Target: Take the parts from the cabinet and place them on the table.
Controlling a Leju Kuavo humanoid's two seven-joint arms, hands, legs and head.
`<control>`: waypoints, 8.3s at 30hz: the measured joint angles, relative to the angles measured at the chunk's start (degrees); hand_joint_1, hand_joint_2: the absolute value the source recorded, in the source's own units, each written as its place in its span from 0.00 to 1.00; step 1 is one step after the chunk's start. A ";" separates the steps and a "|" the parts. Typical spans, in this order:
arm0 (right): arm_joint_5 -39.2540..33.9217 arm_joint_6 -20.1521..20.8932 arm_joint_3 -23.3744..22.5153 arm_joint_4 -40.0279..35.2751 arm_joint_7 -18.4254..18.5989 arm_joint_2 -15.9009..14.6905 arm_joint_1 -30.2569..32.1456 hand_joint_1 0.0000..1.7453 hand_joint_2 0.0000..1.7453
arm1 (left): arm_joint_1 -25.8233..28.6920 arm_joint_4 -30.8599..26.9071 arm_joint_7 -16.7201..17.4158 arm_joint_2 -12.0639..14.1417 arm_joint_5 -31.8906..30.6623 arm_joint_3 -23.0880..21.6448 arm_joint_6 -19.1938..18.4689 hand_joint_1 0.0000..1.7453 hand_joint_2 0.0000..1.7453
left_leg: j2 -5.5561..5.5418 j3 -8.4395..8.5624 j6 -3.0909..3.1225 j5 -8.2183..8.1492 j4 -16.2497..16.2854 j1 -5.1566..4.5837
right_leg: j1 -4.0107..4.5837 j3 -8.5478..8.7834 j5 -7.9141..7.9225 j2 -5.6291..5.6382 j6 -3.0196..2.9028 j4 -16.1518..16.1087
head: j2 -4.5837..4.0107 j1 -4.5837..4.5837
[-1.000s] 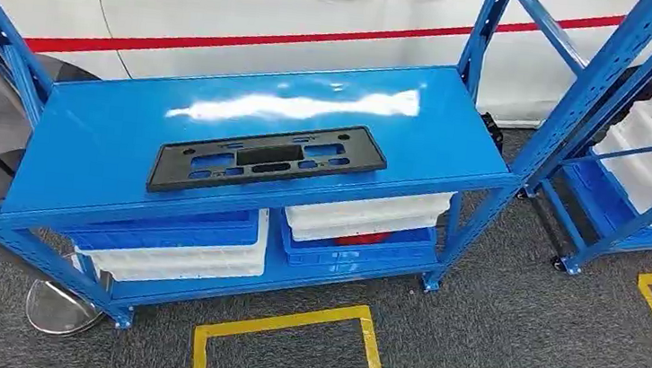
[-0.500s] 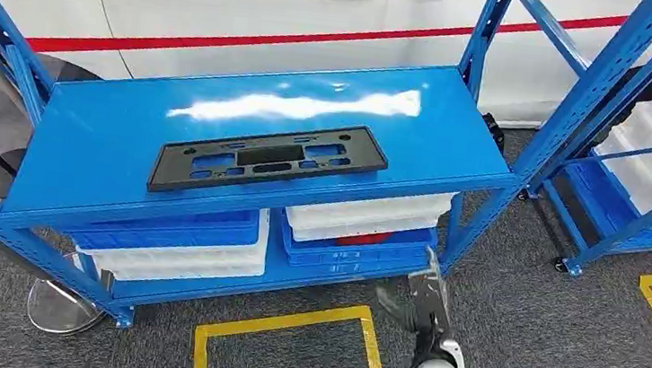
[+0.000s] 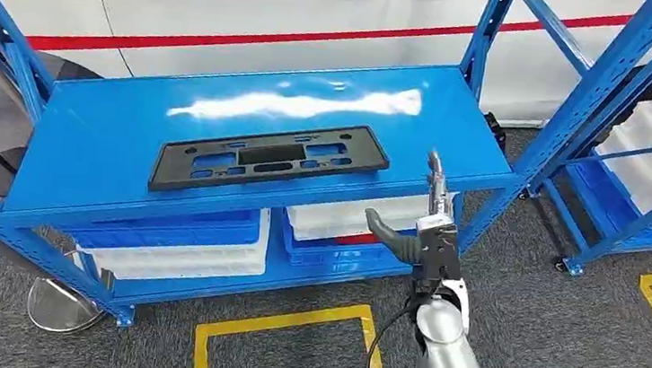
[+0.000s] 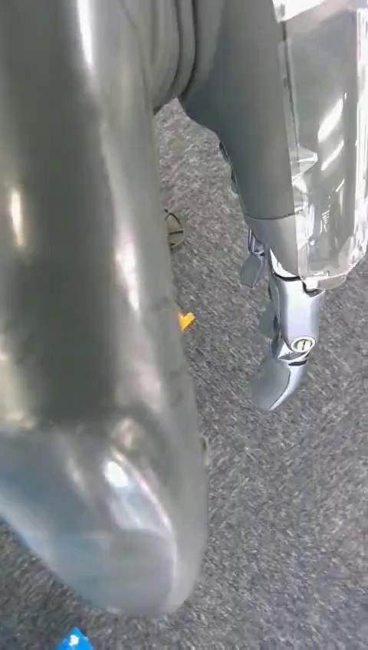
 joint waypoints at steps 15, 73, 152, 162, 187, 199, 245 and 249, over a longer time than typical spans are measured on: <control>5.60 -0.09 22.23 -9.50 5.27 -1.51 -8.27 0.00 1.00 | -1.70 1.11 -2.21 -0.50 0.59 0.46 0.77 0.00 0.00 | 0.32 -0.10 1.74 0.96 -0.92 0.43 | -0.11 -9.16 -7.52 -0.08 0.94 17.71 | 0.00 0.09; 72.28 -25.75 55.97 32.99 45.50 9.18 -14.11 0.00 1.00 | -5.76 -24.55 4.44 1.22 33.05 -77.62 12.40 0.00 0.00 | -0.16 -2.23 0.65 2.03 -0.17 1.34 | 0.63 -4.43 -1.59 -0.10 0.37 4.83 | 0.00 -0.35; 69.44 -25.62 10.92 20.57 12.04 7.21 3.96 0.00 1.00 | 4.52 6.99 -9.09 13.07 -16.52 -22.99 -22.38 0.00 0.00 | 0.07 -0.90 -1.81 0.52 -0.41 1.28 | 0.28 -0.92 0.89 -0.28 -2.13 -0.37 | 0.00 -0.37; 69.05 -25.62 11.95 23.79 13.09 8.39 0.46 0.00 0.00 | 4.13 7.04 -9.20 12.68 -17.29 -20.92 -23.74 0.00 0.00 | -0.16 -1.34 -1.08 0.68 0.27 0.74 | 0.89 -0.63 -0.17 -0.26 -1.36 0.44 | 0.00 -0.35; 63.96 -25.64 12.13 29.66 15.15 9.20 -1.67 0.00 1.00 | 4.12 7.04 -9.22 11.89 -23.96 -16.68 -24.76 0.00 0.00 | -0.30 -7.93 -2.47 -3.99 13.78 1.55 | 1.17 -1.46 1.34 0.84 -3.09 -0.14 | 0.00 -0.63; 72.54 -25.66 13.22 25.73 28.88 7.93 -3.99 0.00 1.00 | 3.75 7.04 -9.24 11.85 -28.02 -14.29 -25.20 0.00 0.00 | 0.06 -0.74 0.51 2.11 -1.62 1.08 | 0.96 -5.80 -5.03 0.34 -0.29 9.94 | 0.00 -0.35; 72.61 -25.66 18.42 36.05 34.08 5.01 -8.77 0.00 1.00 | 3.21 7.04 -9.16 11.67 -33.29 -9.59 -26.71 0.00 0.00 | -0.16 -5.08 -2.80 -5.68 10.43 1.20 | 0.57 -1.38 1.09 -0.18 -3.13 -0.19 | 0.00 -0.37; 72.63 -25.66 18.42 36.22 34.08 5.01 -8.46 0.00 1.00 | 3.55 7.04 -9.09 11.67 -33.27 -9.18 -26.69 0.00 0.00 | -0.15 -8.90 -2.70 -3.26 14.23 1.21 | 0.84 -0.33 0.08 0.07 -3.15 0.03 | 0.00 -0.37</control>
